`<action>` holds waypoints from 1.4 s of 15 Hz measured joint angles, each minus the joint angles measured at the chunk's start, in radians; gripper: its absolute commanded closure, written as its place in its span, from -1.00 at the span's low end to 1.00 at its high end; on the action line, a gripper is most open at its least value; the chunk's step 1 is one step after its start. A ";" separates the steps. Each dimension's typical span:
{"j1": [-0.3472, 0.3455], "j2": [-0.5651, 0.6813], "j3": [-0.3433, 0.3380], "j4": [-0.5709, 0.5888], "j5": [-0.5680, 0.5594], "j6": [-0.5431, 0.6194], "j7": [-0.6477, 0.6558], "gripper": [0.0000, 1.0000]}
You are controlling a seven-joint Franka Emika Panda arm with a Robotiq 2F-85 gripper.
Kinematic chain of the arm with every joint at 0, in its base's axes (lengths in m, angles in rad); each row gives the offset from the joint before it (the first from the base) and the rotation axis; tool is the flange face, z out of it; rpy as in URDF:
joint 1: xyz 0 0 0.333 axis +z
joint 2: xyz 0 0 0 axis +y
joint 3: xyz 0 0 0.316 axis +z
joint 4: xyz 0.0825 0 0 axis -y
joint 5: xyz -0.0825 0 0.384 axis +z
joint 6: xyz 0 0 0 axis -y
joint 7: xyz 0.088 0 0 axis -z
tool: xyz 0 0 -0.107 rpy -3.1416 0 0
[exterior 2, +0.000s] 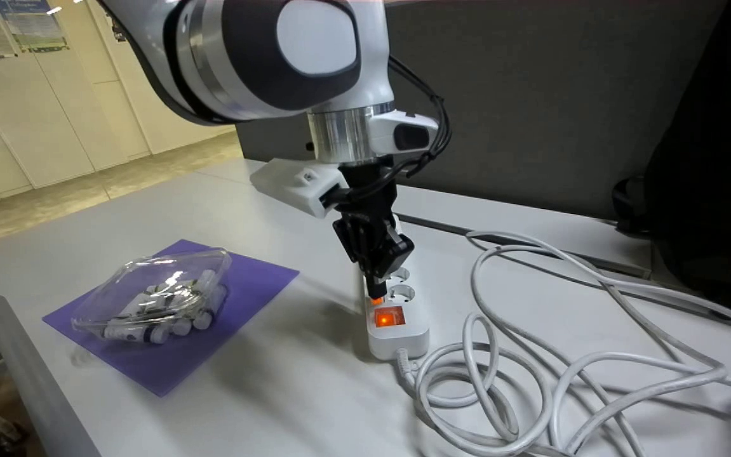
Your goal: Turn off the second switch from the right side of the adapter
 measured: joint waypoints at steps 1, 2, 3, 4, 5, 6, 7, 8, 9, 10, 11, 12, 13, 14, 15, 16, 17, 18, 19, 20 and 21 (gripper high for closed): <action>0.000 0.003 0.000 -0.001 0.000 0.006 0.000 1.00; 0.000 0.007 0.000 -0.002 0.000 0.014 -0.003 1.00; 0.000 0.011 0.002 -0.002 0.000 0.019 -0.008 1.00; 0.000 0.015 0.003 -0.002 0.000 0.024 -0.014 1.00; 0.000 0.018 0.005 -0.002 0.001 0.029 -0.021 1.00; 0.000 0.021 0.006 -0.002 0.001 0.031 -0.027 1.00; 0.000 0.021 0.006 -0.002 0.002 0.032 -0.031 1.00; -0.001 0.021 0.006 -0.002 0.003 0.032 -0.038 1.00; -0.001 0.021 0.006 -0.002 0.004 0.032 -0.043 1.00; -0.001 0.021 0.006 -0.002 0.006 0.032 -0.048 1.00; -0.001 0.021 0.006 -0.002 0.008 0.032 -0.052 1.00; -0.002 0.021 0.006 -0.002 0.013 0.032 -0.058 1.00; -0.002 0.021 0.006 -0.002 0.015 0.032 -0.062 1.00; -0.003 0.022 0.006 -0.002 0.017 0.032 -0.063 1.00; -0.005 0.023 0.006 -0.002 0.019 0.032 -0.065 1.00; -0.007 0.026 0.006 -0.001 0.023 0.032 -0.067 1.00; -0.011 0.026 0.006 0.000 0.031 0.032 -0.069 1.00; -0.016 0.027 0.006 0.001 0.039 0.031 -0.075 1.00; -0.022 0.027 0.006 0.002 0.043 0.030 -0.079 1.00; -0.028 0.029 0.006 0.005 0.047 0.029 -0.082 1.00; -0.033 0.030 0.006 0.007 0.053 0.027 -0.084 1.00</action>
